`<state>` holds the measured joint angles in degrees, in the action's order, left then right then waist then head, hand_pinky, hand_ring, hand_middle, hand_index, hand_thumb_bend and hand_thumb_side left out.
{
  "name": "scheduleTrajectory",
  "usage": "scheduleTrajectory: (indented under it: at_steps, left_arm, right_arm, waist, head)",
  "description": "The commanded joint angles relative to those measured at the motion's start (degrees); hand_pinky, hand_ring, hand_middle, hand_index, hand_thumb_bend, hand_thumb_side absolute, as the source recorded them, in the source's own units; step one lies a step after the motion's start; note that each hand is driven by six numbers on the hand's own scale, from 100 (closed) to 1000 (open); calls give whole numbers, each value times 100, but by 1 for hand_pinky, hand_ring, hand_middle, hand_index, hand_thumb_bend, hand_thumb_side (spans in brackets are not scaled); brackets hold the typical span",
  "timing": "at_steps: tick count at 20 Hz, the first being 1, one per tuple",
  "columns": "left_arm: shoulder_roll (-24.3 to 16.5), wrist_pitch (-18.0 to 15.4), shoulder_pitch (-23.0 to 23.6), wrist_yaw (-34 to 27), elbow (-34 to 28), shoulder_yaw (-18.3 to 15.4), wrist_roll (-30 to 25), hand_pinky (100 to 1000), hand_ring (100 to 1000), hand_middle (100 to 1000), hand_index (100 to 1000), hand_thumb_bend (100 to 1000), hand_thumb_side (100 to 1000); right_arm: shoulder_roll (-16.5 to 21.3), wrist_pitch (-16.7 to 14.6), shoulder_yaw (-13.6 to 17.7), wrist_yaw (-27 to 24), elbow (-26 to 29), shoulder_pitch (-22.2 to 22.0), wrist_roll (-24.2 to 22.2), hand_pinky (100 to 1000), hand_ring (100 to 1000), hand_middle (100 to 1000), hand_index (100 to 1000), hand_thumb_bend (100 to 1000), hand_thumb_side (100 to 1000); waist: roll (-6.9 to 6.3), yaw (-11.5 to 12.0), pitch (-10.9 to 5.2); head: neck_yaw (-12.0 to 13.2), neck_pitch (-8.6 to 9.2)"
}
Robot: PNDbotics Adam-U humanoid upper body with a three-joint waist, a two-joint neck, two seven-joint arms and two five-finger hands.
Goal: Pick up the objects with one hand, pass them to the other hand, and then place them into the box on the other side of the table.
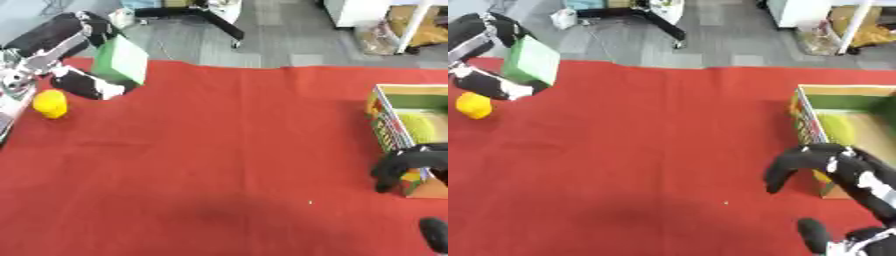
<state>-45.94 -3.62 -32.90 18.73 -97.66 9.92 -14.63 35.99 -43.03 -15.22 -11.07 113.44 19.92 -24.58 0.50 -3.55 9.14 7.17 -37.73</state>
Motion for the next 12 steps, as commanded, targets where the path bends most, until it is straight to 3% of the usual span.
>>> scheduleTrajectory:
  at_steps: [1,2,10,11,12]
  left_arm:
    - [-37,220,67,-934,-757,218,-58,637,474,420,546,100,316]
    - [23,282,102,-1160,-947,327,-121,634,473,418,543,100,320]
    - [720,751,51,-2642,-1668,1141,-628,623,468,412,531,100,369]
    - [805,793,32,-2808,-1677,1220,-632,623,467,412,531,100,380]
    - [874,838,15,-2964,-1674,1290,-627,620,465,409,527,100,417]
  right_arm:
    - [289,-632,-21,73,115,361,10,685,622,722,911,100,166]
    - [315,-731,-59,109,115,512,103,694,634,731,911,100,100]
    - [343,-893,-268,350,115,1681,889,723,692,777,912,100,100]
    - [333,-893,-273,401,115,1801,1001,729,700,782,912,135,100]
    - [323,-894,-275,478,115,1896,1126,744,716,793,915,249,100]
  waist:
    - [-72,24,-205]
    - [-76,36,-210]
    - [-94,123,-236]
    - [-96,132,-236]
    - [-97,140,-234]
  head:
    - [-109,-30]
    - [-143,-40]
    - [-365,-80]
    - [-388,-71]
    - [-404,-64]
